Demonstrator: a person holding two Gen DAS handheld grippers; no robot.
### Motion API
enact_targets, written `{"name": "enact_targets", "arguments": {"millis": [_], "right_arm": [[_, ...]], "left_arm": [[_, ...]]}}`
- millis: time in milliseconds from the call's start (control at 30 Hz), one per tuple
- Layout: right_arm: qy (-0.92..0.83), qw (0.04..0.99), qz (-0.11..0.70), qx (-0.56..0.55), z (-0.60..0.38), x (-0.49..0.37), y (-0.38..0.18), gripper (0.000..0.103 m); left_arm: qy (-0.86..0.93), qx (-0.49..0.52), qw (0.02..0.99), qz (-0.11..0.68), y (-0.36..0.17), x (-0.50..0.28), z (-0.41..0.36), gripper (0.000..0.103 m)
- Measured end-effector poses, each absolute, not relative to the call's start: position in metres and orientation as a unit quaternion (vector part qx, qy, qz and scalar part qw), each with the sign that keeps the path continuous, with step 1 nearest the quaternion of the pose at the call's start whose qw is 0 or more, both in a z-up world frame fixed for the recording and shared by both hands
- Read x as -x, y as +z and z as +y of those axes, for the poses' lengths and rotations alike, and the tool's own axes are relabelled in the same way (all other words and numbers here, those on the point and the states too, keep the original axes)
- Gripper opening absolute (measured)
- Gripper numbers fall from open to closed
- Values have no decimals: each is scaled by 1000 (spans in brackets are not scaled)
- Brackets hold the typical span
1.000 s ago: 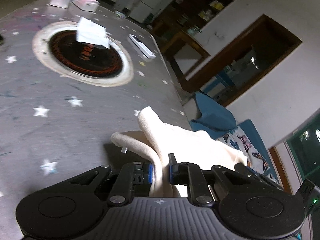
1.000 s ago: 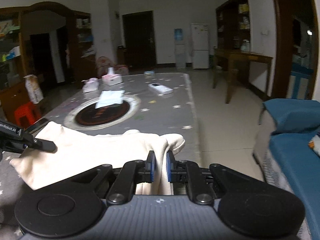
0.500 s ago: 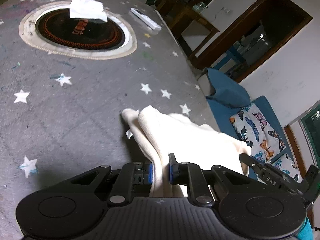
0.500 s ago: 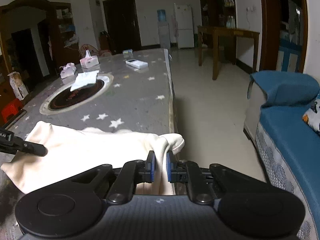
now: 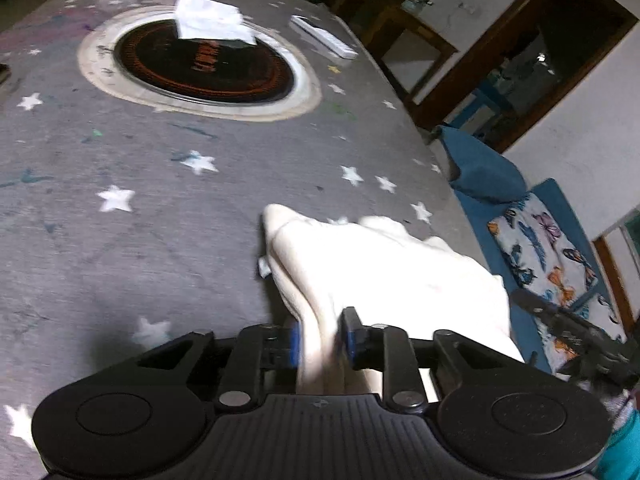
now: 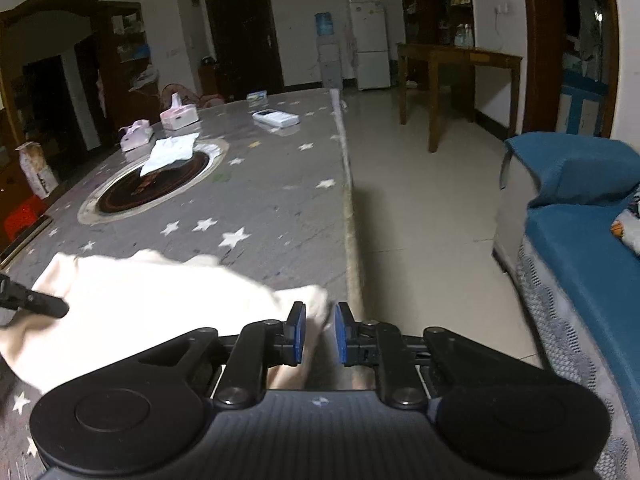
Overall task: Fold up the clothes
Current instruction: 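Lower the folded sweatshirt onto the table with both grippers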
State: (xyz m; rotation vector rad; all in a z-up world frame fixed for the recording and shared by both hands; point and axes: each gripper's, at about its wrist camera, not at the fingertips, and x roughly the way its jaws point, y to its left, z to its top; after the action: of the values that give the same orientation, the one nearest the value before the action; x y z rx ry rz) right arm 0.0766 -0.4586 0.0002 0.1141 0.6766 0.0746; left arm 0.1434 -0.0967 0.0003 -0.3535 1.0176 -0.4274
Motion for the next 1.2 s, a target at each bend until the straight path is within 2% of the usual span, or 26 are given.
{"name": "enact_targets", "arguments": {"millis": [200, 467, 833, 1200], "right_arm": [[69, 944, 318, -48, -447, -76, 13, 14], [95, 936, 337, -36, -423, -92, 0, 14], [86, 931, 354, -25, -424, -104, -14, 15], [99, 937, 335, -11, -414, -114, 3, 15]], "left_arm": [[-179, 168, 854, 458, 15, -147, -89, 26], [-211, 176, 856, 438, 30, -155, -103, 21], [-233, 153, 838, 468, -5, -187, -148, 15], [-256, 173, 835, 456, 3, -190, -151, 15]]}}
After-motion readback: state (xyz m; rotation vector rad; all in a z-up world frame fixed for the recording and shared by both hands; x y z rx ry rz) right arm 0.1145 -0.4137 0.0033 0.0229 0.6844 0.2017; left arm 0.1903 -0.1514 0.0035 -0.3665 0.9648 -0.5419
